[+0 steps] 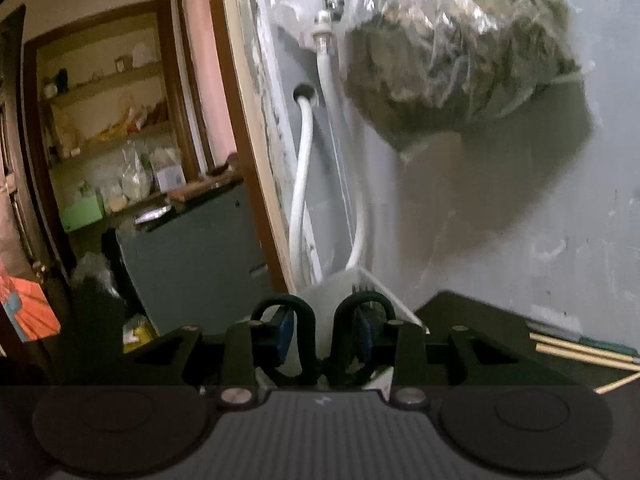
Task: Organize utensils
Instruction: 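Lower the scissors blades-down into the caddy and open the right gripper, then withdraw the right gripper from the caddy toward the wooden chopsticks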
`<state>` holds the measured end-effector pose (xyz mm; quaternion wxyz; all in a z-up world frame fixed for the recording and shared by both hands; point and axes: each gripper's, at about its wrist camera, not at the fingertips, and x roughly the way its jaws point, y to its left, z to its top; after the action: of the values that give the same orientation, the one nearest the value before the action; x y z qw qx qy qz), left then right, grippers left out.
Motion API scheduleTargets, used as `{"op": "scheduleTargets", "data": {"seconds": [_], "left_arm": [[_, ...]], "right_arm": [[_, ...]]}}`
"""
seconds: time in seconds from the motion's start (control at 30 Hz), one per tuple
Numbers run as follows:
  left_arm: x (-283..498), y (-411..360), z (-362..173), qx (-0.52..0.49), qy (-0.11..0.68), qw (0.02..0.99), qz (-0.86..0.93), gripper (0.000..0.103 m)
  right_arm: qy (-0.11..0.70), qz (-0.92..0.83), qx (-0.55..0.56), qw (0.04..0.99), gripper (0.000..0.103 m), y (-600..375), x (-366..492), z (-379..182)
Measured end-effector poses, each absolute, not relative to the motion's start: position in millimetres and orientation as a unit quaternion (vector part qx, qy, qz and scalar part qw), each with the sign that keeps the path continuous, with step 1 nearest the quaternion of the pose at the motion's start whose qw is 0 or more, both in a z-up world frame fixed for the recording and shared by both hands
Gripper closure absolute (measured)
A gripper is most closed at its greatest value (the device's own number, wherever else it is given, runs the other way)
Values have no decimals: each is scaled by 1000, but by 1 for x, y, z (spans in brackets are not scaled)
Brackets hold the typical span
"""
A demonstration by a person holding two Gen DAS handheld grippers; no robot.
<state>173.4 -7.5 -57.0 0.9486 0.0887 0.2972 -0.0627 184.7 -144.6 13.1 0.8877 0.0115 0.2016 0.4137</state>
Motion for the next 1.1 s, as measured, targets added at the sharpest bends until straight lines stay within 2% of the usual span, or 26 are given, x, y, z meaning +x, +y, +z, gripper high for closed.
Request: {"op": "scheduleTargets", "data": {"seconds": [0.1, 0.23, 0.33, 0.4, 0.47, 0.8, 1.1], "left_arm": [[174, -8, -57, 89, 297, 949, -63, 25], [173, -8, -57, 89, 297, 949, -62, 25], [173, -9, -57, 88, 297, 949, -62, 25], [172, -9, -57, 88, 297, 949, -62, 25], [172, -10, -57, 88, 297, 949, -62, 25], [172, -8, -57, 88, 298, 948, -61, 25], [172, -9, -57, 92, 302, 947, -59, 25]], "right_arm": [[206, 411, 9, 888, 49, -150, 180, 12], [219, 401, 7, 889, 41, -158, 177, 11], [209, 381, 16, 900, 23, -175, 167, 13], [203, 361, 23, 910, 8, -189, 162, 14], [207, 329, 30, 921, 2, -203, 160, 12], [360, 96, 72, 925, 0, -263, 183, -33], [427, 57, 58, 901, 0, -283, 172, -62]]}}
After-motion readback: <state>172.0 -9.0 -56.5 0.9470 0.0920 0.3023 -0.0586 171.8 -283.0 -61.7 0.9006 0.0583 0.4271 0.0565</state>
